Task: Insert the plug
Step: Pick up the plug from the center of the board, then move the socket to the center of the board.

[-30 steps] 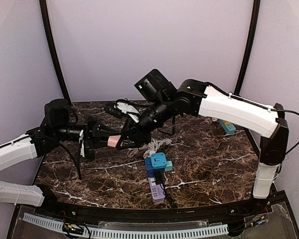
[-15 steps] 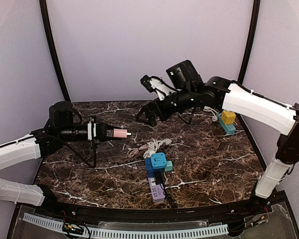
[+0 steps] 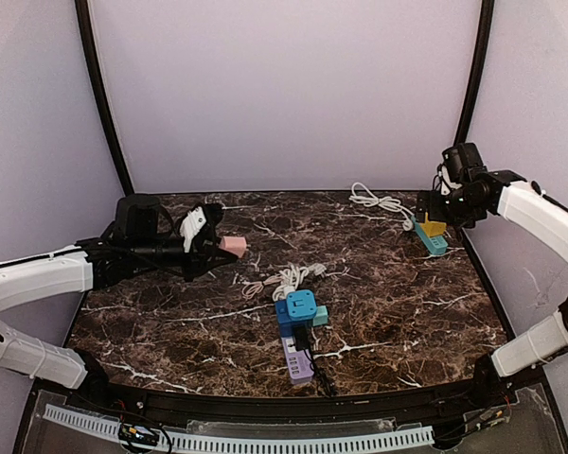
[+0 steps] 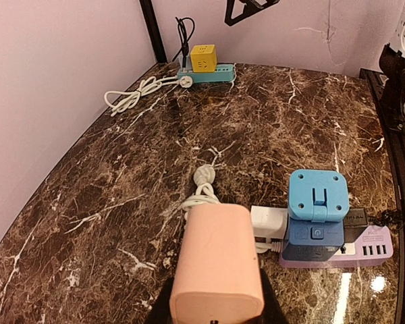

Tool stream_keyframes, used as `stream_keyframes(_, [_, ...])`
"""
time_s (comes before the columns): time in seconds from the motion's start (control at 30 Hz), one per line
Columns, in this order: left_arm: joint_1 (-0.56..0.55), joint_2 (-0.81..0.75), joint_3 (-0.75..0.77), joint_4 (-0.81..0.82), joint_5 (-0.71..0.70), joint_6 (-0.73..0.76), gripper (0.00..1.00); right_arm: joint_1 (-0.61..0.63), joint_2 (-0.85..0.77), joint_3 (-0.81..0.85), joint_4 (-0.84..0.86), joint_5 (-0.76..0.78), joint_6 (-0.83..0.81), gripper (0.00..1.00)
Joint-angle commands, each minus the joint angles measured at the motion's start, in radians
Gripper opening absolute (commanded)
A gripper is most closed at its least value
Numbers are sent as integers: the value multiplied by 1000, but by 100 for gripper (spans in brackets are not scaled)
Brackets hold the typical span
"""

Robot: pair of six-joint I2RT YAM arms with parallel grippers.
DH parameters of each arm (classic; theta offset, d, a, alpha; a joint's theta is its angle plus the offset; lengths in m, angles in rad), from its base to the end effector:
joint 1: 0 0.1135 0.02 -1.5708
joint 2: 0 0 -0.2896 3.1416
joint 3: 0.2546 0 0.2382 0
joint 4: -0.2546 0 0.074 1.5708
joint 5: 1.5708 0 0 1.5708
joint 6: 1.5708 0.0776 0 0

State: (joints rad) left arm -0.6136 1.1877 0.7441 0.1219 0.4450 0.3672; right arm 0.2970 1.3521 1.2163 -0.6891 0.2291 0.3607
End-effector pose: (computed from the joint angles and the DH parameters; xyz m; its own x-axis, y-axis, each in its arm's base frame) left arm 0.2116 -0.1899 0.2918 0.0652 0.3504 -0.9343 0.8895 0.4039 0.2136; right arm 0.2874 0.0695 0.3146 -0.7057 0.1435 -0.6938 0.1191 0.9894 0.0834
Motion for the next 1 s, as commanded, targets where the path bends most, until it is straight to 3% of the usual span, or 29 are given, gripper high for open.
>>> stream_keyframes(0.0, [2,10,34,-12,-43,-54,1,-97,39,-19,142,-97,-159,99])
stream_keyframes(0.27, [3,55,60,-1,-72,-22,1,-272,223,-56,369,-266,-336,99])
stream_keyframes(0.4, [11,85,78,-1,-85,-14,1,-342,322,-3,415,-279,-398,99])
stream_keyframes(0.77, [39,179,139,18,-101,-8,1,-368,498,75,466,-292,-496,98])
stream_keyframes(0.97, [66,231,180,36,-87,1,1,-371,524,95,465,-325,-476,86])
